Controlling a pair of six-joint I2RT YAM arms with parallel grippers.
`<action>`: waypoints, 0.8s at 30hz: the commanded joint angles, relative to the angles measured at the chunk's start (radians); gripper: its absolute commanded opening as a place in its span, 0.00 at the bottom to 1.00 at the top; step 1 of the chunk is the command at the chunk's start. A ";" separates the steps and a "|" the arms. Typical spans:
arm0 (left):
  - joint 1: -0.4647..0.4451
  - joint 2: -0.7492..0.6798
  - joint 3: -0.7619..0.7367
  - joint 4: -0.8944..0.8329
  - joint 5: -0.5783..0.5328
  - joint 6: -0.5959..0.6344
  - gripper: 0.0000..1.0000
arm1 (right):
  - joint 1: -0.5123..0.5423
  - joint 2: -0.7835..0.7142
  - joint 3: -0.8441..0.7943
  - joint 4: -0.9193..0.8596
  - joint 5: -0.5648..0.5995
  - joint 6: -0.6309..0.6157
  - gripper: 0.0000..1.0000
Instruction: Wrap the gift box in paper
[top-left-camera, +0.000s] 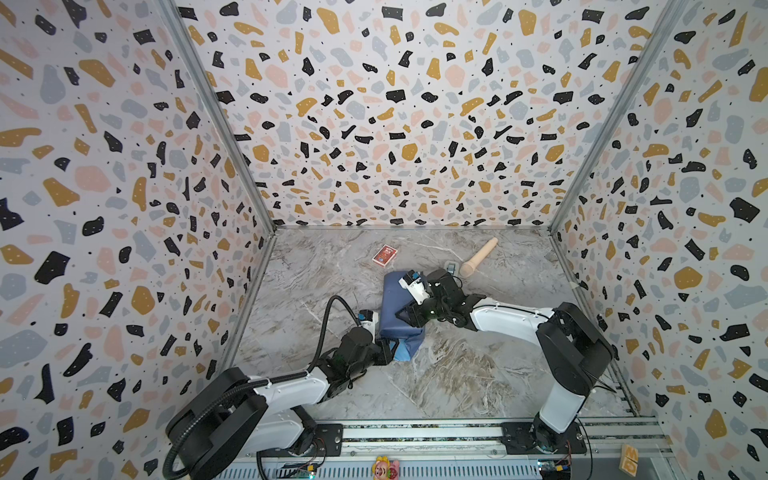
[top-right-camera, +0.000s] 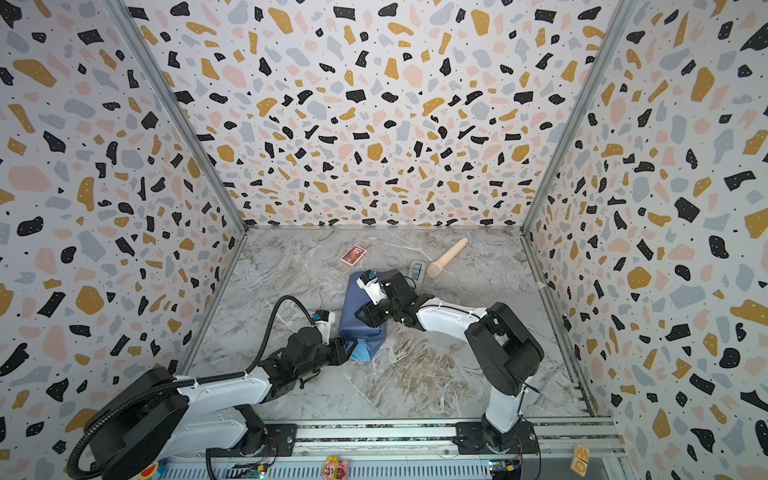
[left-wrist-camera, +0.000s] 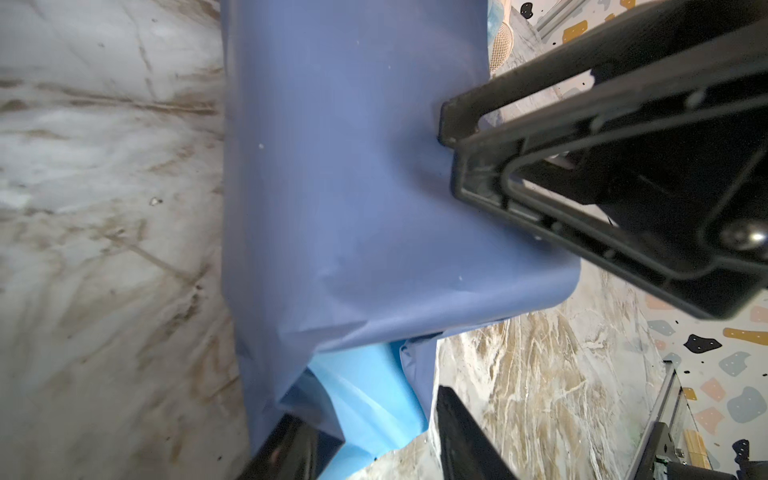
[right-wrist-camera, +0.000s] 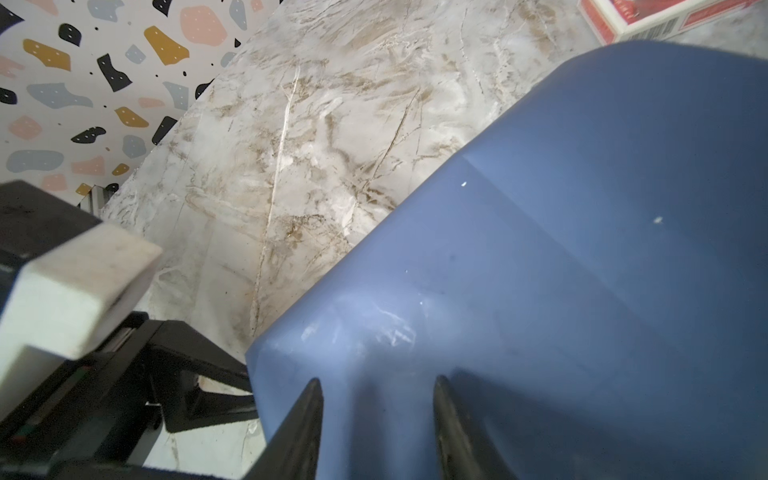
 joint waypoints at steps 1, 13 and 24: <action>-0.004 -0.006 -0.014 0.001 -0.016 0.014 0.48 | 0.007 -0.058 0.009 -0.106 -0.045 -0.007 0.45; -0.005 0.006 -0.001 -0.003 -0.011 0.025 0.48 | 0.014 -0.107 -0.115 -0.086 -0.075 0.024 0.36; -0.003 0.010 0.012 0.065 0.037 0.007 0.49 | 0.009 -0.074 -0.115 -0.079 -0.043 0.018 0.36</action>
